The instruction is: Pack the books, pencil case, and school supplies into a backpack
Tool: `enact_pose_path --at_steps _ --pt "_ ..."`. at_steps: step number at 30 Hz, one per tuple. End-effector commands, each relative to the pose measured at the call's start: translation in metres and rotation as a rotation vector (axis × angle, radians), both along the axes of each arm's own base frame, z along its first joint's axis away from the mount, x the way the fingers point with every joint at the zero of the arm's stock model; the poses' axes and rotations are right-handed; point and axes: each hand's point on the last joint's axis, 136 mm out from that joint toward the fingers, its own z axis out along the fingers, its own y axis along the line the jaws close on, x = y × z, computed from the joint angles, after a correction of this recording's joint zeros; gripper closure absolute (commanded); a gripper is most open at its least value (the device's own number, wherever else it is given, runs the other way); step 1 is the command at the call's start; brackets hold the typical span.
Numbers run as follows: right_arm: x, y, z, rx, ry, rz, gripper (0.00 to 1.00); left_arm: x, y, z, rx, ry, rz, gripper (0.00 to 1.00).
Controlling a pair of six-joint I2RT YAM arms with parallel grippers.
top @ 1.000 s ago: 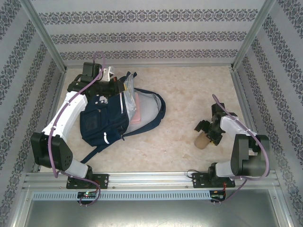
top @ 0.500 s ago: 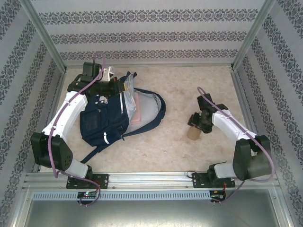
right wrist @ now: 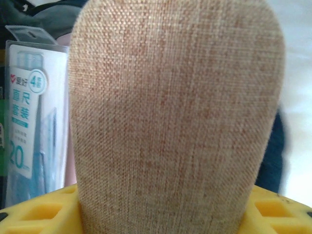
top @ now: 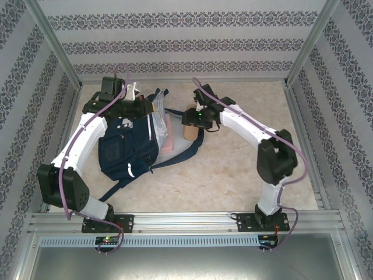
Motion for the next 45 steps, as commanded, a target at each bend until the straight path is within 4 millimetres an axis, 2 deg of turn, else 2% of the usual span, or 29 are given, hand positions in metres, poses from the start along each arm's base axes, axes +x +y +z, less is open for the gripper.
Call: enact_pose_path --at_steps 1,5,11,12,15,18,20,24,28,29,32,35,39,42,45 --pt "0.001 0.025 -0.012 0.006 0.046 0.064 0.39 -0.005 0.009 0.022 0.024 -0.064 0.022 1.0" --pt "0.002 0.033 -0.04 -0.035 0.115 0.075 0.4 -0.009 0.011 0.022 0.028 -0.064 0.027 1.0" --pt "-0.019 0.036 -0.066 -0.107 0.177 0.121 0.4 -0.011 0.012 0.021 0.037 -0.063 0.035 1.0" --pt "-0.022 0.036 -0.069 -0.112 0.187 0.128 0.38 -0.011 0.013 0.02 0.036 -0.061 0.037 1.0" --pt "-0.031 0.039 -0.073 -0.103 0.213 0.149 0.25 -0.008 0.012 0.02 0.034 -0.059 0.037 1.0" --pt "-0.033 0.039 -0.061 -0.104 0.19 0.162 0.13 -0.007 0.012 0.019 0.037 -0.058 0.037 1.0" --pt "-0.03 0.035 -0.046 -0.113 0.159 0.158 0.02 -0.006 0.012 0.018 0.038 -0.053 0.037 1.0" --pt "-0.02 0.021 -0.017 -0.096 0.093 0.126 0.02 -0.006 0.012 0.015 0.039 -0.046 0.036 0.96" --pt "-0.013 0.0 0.008 -0.096 0.013 0.072 0.02 -0.005 0.011 0.009 0.039 -0.031 0.033 0.87" --pt "-0.013 -0.006 0.013 -0.099 -0.003 0.057 0.02 -0.005 0.011 0.007 0.04 -0.027 0.031 0.81" --pt "-0.015 -0.025 0.018 -0.114 -0.041 -0.001 0.02 -0.004 0.01 0.002 0.035 -0.011 0.027 0.5" --pt "-0.019 -0.043 0.018 -0.112 -0.065 -0.057 0.02 -0.004 0.01 -0.001 0.038 -0.001 0.029 0.39" --pt "-0.028 -0.051 0.018 -0.099 -0.089 -0.072 0.02 -0.007 0.017 -0.007 0.078 0.015 0.051 0.36" --pt "-0.033 -0.051 0.022 -0.108 -0.113 -0.065 0.02 -0.012 0.035 -0.025 0.158 0.082 0.135 0.36" --pt "-0.038 -0.052 0.025 -0.112 -0.142 -0.063 0.02 -0.025 0.055 -0.045 0.199 0.173 0.25 0.37"
